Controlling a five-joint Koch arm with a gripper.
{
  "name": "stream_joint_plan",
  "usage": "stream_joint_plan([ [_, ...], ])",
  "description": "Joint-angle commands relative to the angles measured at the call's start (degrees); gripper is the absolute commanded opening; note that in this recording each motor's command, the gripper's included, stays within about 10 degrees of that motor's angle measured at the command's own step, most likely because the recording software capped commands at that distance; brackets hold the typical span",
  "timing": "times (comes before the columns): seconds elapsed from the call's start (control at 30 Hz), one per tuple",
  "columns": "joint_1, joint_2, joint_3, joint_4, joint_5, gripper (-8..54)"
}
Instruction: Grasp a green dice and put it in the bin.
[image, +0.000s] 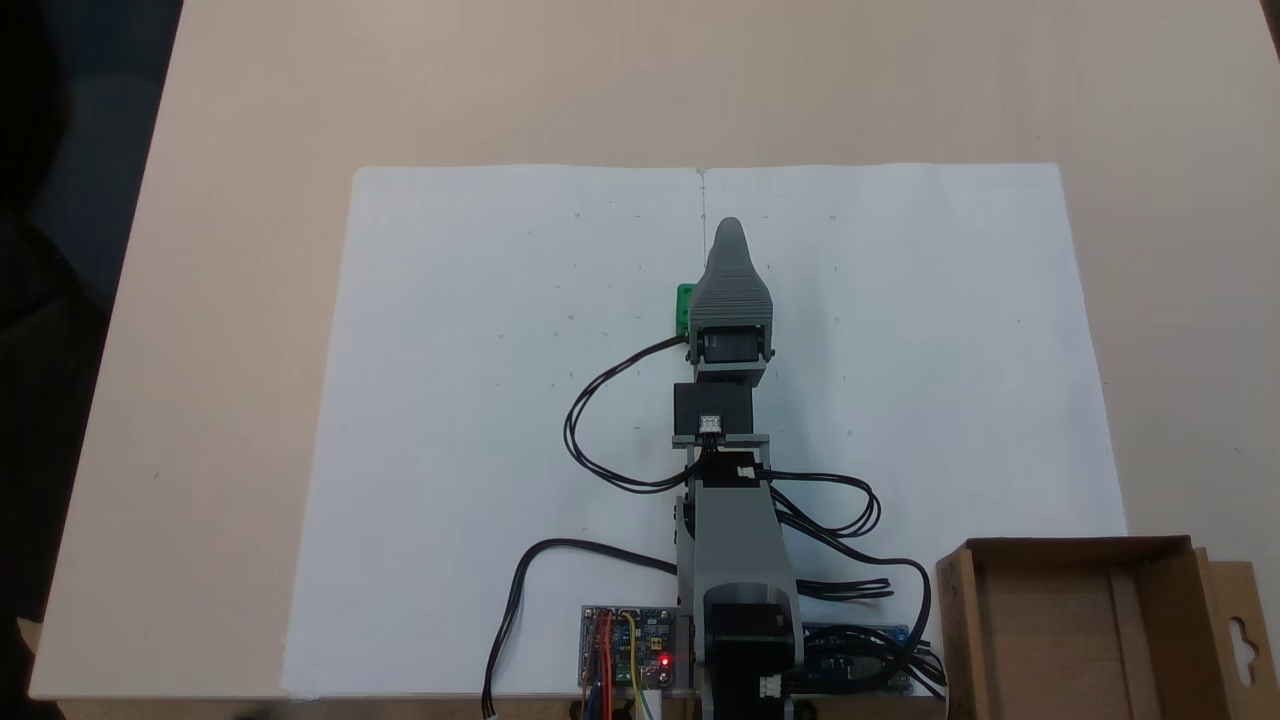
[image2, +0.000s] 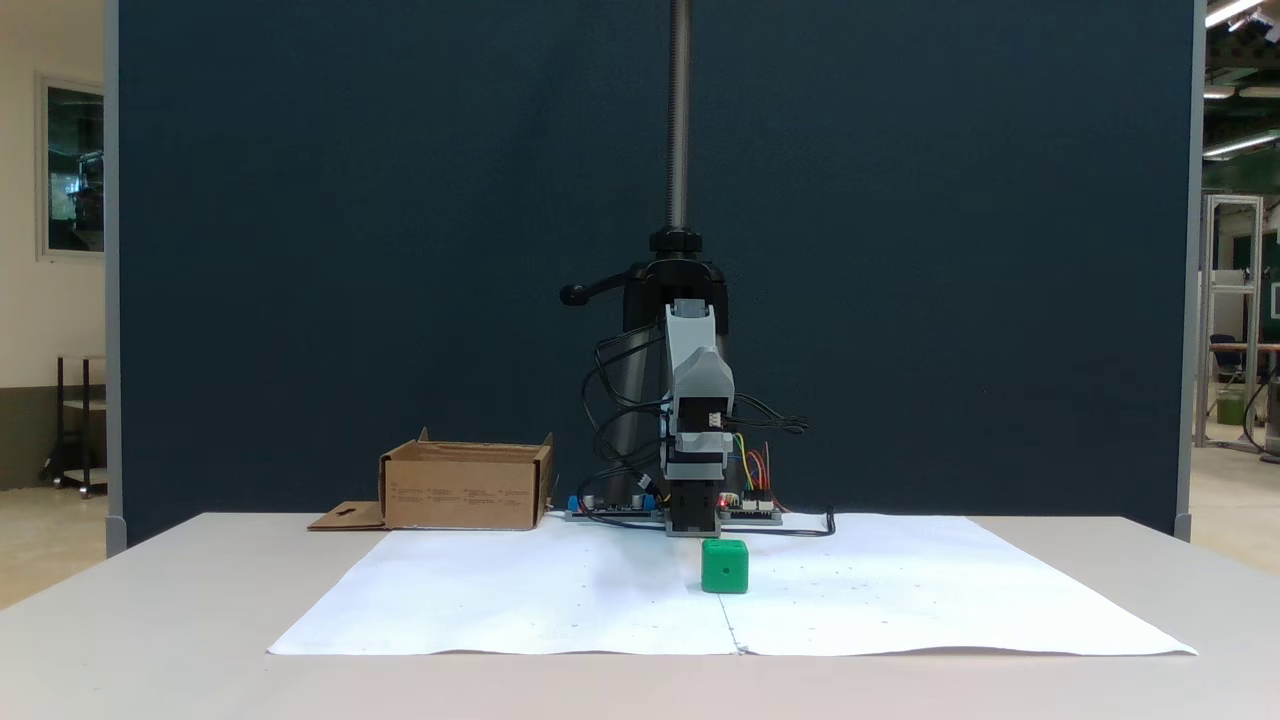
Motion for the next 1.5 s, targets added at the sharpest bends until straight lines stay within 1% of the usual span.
stream_joint_plan([
  [0.0, 7.7, 6.2, 3.8, 1.7, -4.3, 45.0],
  [1.47, 6.3, 6.2, 3.7, 1.1, -4.3, 44.6],
])
